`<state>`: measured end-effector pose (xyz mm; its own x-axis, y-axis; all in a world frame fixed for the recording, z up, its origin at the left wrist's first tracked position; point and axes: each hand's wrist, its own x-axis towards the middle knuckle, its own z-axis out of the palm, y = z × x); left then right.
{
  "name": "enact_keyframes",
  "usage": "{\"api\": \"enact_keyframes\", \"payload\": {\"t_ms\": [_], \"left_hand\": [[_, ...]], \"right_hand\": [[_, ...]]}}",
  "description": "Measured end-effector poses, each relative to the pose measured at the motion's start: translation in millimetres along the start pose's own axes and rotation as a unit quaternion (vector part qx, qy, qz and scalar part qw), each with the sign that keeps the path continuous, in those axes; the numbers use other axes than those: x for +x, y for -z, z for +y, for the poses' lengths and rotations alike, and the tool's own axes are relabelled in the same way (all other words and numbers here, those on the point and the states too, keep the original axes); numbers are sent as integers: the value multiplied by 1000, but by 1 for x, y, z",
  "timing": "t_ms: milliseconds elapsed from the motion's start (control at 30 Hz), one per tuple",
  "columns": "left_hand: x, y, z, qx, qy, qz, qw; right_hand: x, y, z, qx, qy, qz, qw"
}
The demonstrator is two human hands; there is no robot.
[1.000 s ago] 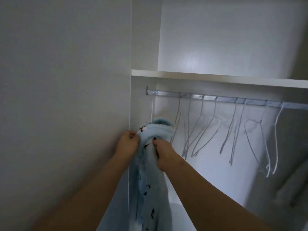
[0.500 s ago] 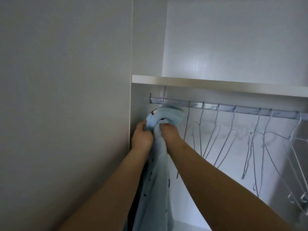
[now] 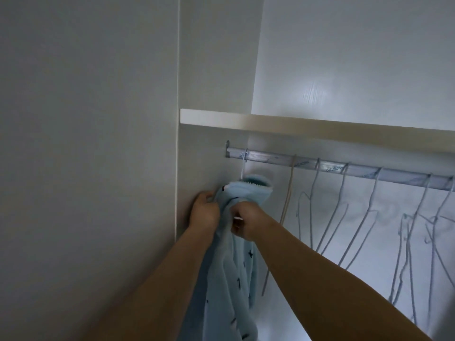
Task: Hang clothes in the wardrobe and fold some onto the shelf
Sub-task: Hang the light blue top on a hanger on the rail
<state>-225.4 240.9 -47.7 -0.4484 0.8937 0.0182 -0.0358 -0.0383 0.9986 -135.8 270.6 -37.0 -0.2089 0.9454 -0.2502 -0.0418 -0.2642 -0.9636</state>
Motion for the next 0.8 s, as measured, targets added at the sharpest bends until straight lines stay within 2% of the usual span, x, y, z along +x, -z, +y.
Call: {"api": "enact_keyframes", "payload": {"t_ms": [200,467,567,667,800], "left_hand": [[3,1,-10,24,-6,-15,1000],[-22,13,-32,67,37,-39,996],[-44,21,-46,123,3,-55,991],[-77,26,-65,134,-28,-64,988],[-123,29,-93,142,7,-105,984]], "right_hand": [[2,4,3,54,-52,51,996],[-29,5,37,75,-26,64,995],[-55,4,52,99,-26,80,991],[-82,8,71,111,-27,95,989],[-120,21,114,77,-38,144,986]]}}
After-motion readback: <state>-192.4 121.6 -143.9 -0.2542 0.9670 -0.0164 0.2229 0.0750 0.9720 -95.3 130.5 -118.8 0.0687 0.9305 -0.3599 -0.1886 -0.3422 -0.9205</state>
